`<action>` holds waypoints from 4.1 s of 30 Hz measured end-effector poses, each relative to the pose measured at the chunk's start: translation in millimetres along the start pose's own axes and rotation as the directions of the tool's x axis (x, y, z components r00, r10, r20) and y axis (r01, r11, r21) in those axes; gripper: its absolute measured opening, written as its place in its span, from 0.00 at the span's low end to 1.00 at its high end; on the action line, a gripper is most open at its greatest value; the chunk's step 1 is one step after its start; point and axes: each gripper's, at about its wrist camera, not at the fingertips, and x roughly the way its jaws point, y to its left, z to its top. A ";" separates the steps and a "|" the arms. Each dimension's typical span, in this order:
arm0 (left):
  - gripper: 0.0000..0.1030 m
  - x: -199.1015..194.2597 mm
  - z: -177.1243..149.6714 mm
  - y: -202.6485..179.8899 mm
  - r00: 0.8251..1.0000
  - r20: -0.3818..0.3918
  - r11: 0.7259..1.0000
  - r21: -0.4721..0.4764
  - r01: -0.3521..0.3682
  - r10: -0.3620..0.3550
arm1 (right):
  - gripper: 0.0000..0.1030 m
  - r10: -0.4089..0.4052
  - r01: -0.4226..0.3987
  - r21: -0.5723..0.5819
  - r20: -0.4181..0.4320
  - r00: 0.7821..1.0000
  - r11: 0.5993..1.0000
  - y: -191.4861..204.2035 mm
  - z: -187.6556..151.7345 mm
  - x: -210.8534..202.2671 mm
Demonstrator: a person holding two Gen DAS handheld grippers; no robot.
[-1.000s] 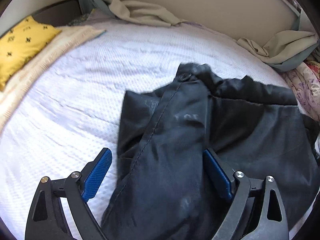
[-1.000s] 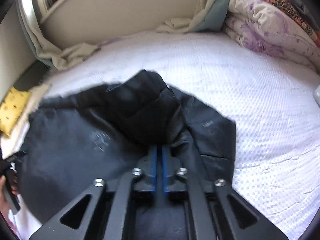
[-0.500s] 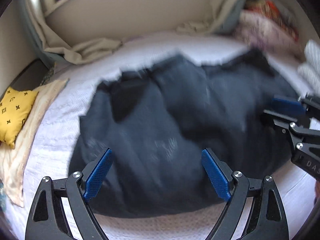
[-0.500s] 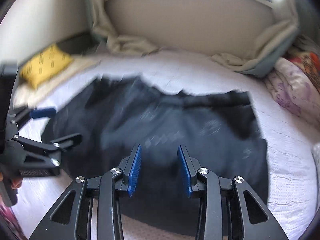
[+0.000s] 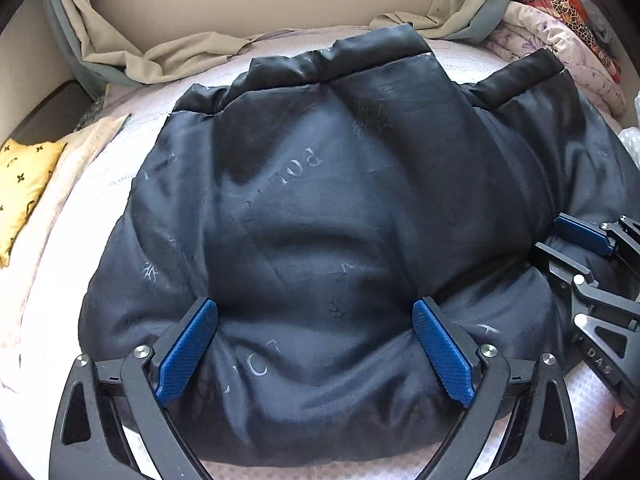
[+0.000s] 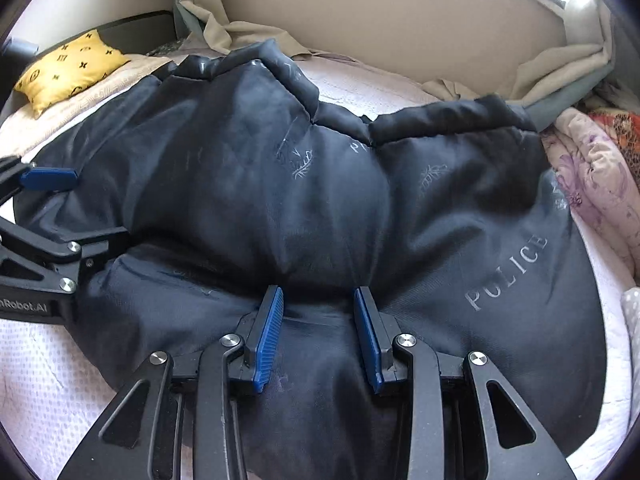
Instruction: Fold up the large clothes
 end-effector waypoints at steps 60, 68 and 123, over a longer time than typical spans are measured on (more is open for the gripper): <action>0.96 19.3 14.9 177.2 0.977 -0.040 0.844 -0.511 0.161 -0.211 | 0.31 0.041 -0.073 0.562 0.070 0.997 0.824 -190.6 38.8 -27.7; 0.96 -26.8 9.0 203.8 0.975 0.035 0.833 -0.514 0.204 -0.218 | 0.31 0.014 -0.082 0.441 0.156 0.988 0.894 -137.4 60.1 -79.2; 0.85 48.2 -43.4 189.3 0.799 0.220 0.387 -0.783 0.487 -0.560 | 0.07 0.178 -0.158 0.239 -0.063 0.982 0.958 -22.9 48.6 35.4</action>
